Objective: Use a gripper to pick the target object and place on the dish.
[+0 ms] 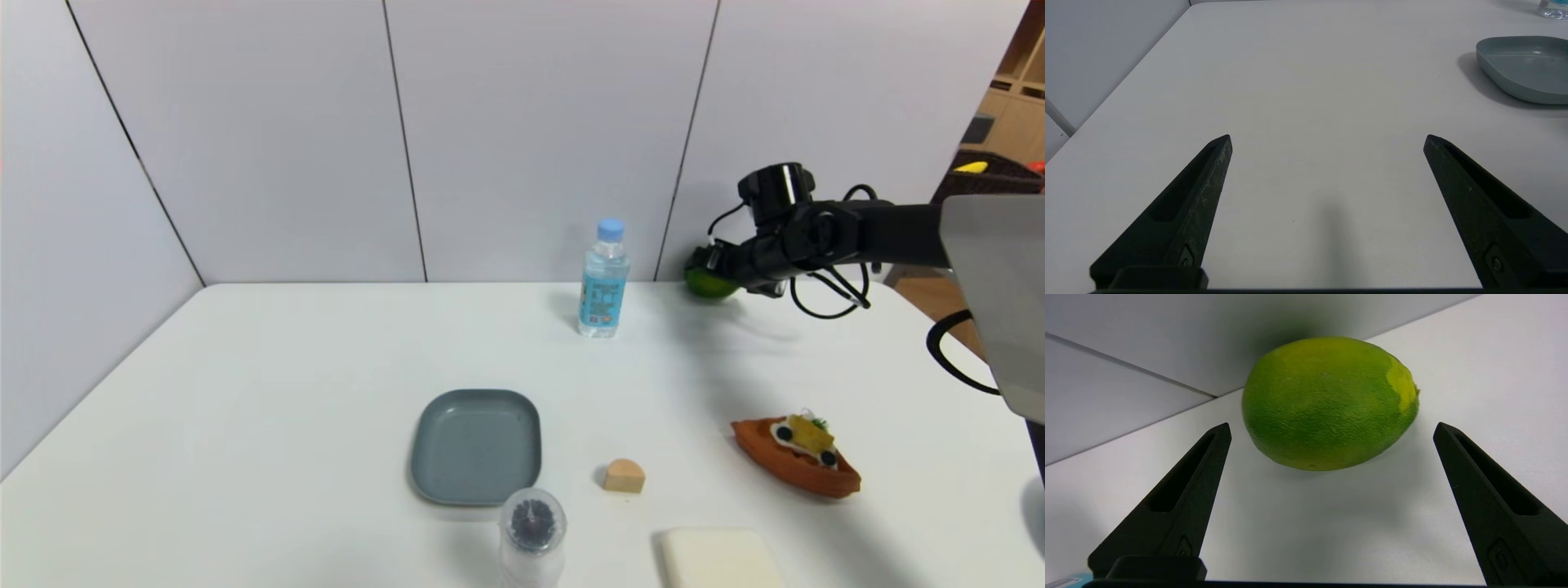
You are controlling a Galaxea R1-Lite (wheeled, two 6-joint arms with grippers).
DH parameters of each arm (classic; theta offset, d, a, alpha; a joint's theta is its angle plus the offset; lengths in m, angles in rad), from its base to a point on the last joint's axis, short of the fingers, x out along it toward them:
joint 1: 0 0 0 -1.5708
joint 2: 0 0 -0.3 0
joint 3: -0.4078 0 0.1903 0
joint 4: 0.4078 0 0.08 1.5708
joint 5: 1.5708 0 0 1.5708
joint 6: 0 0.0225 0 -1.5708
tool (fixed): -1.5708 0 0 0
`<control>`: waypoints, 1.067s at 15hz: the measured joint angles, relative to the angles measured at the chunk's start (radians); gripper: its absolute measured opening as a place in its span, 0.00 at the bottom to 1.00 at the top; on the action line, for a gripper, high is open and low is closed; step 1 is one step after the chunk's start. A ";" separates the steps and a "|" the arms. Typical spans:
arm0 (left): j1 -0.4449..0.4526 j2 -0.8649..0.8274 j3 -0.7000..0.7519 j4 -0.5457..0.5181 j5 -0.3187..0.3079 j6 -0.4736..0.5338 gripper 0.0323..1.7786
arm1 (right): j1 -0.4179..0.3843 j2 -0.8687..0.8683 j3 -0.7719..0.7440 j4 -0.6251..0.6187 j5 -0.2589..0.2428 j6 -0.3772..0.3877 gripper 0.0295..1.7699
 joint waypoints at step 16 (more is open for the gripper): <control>0.000 0.000 0.000 0.000 0.000 0.000 0.95 | -0.006 0.047 0.000 -0.090 0.045 -0.066 0.97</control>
